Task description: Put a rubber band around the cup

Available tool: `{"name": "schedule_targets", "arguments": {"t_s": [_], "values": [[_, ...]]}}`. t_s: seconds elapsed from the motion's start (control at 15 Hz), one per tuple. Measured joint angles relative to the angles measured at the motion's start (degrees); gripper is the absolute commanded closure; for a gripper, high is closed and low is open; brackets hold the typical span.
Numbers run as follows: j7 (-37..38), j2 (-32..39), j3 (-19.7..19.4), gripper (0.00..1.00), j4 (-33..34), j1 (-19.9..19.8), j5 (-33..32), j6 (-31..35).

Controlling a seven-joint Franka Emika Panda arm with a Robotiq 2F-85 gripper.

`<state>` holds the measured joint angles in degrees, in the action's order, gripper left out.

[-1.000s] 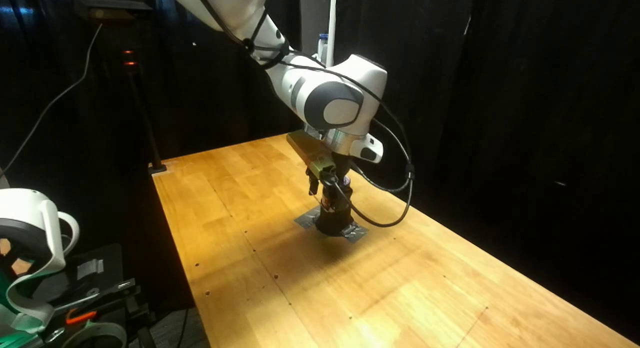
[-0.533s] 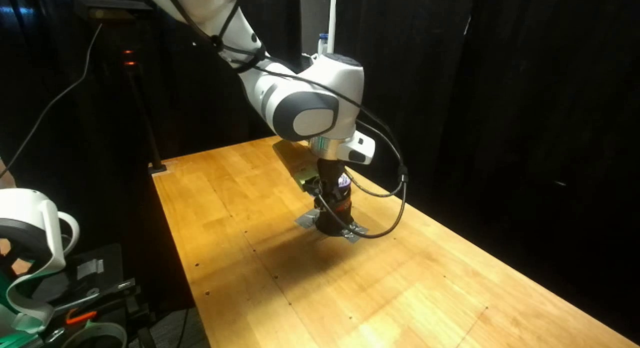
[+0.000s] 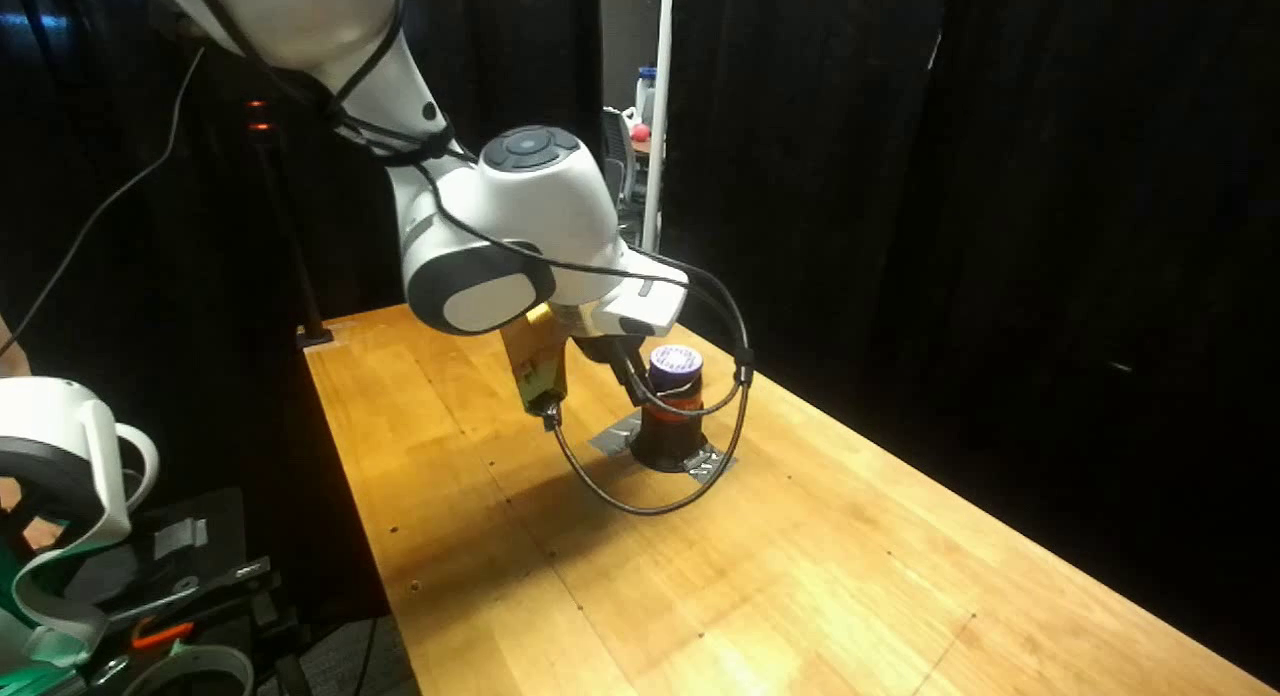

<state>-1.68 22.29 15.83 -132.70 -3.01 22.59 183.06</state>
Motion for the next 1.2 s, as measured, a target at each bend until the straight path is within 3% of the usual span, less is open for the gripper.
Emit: {"name": "schedule_targets", "arguments": {"t_s": [0.27, 0.6, 0.87, 1.2], "values": [[-0.1, 0.1, 9.9, 0.93, -6.4, -7.8, 0.7, 14.8], [1.5, 0.7, 14.1, 0.92, -12.3, -13.2, -2.6, 27.2], [13.2, 1.0, 7.3, 0.91, -15.4, -10.7, -16.1, 34.2], [23.1, 3.3, 2.4, 0.92, -17.8, -10.4, -28.4, 48.2]]}}
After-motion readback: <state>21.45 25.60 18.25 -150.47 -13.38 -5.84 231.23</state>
